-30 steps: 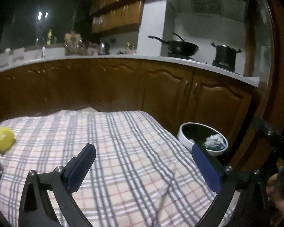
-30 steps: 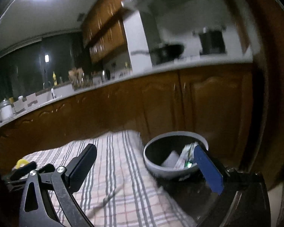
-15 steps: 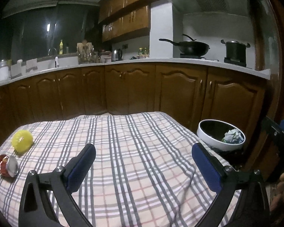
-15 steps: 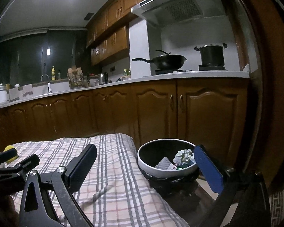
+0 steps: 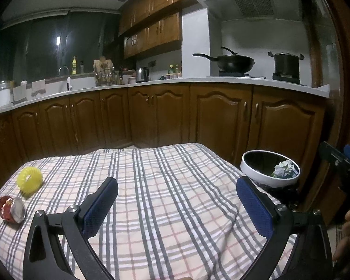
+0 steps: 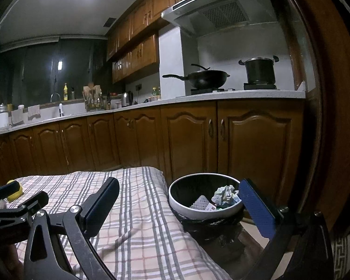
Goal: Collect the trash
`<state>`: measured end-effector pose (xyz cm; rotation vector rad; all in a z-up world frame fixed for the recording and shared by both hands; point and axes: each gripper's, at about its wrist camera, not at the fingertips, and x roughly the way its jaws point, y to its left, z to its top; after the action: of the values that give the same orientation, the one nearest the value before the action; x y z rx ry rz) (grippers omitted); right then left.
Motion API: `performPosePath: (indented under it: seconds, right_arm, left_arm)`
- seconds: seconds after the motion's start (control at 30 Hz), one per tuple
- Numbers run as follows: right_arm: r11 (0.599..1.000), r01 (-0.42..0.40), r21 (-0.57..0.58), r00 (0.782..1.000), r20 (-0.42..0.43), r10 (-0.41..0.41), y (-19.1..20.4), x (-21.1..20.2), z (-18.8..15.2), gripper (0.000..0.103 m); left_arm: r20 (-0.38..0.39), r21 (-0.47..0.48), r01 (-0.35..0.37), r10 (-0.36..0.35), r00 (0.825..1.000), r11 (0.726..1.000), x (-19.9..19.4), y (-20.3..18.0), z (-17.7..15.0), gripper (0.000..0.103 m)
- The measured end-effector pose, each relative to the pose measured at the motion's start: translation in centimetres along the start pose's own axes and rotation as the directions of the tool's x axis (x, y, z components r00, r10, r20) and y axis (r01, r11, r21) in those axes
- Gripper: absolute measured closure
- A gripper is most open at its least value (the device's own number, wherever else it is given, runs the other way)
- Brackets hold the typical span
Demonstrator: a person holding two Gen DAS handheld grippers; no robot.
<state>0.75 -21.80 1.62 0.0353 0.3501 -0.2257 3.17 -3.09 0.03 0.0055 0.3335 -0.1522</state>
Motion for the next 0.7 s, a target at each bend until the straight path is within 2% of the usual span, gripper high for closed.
performPosePath:
  seconds: [0.7]
  right_arm:
    - [1.0, -0.015, 0.0, 1.0, -0.012, 0.015, 0.19, -0.04, -0.13, 0.0]
  left_arm:
    - [0.005, 0.005, 0.0, 0.0, 1.0, 1.0, 0.11, 0.24, -0.12, 0.001]
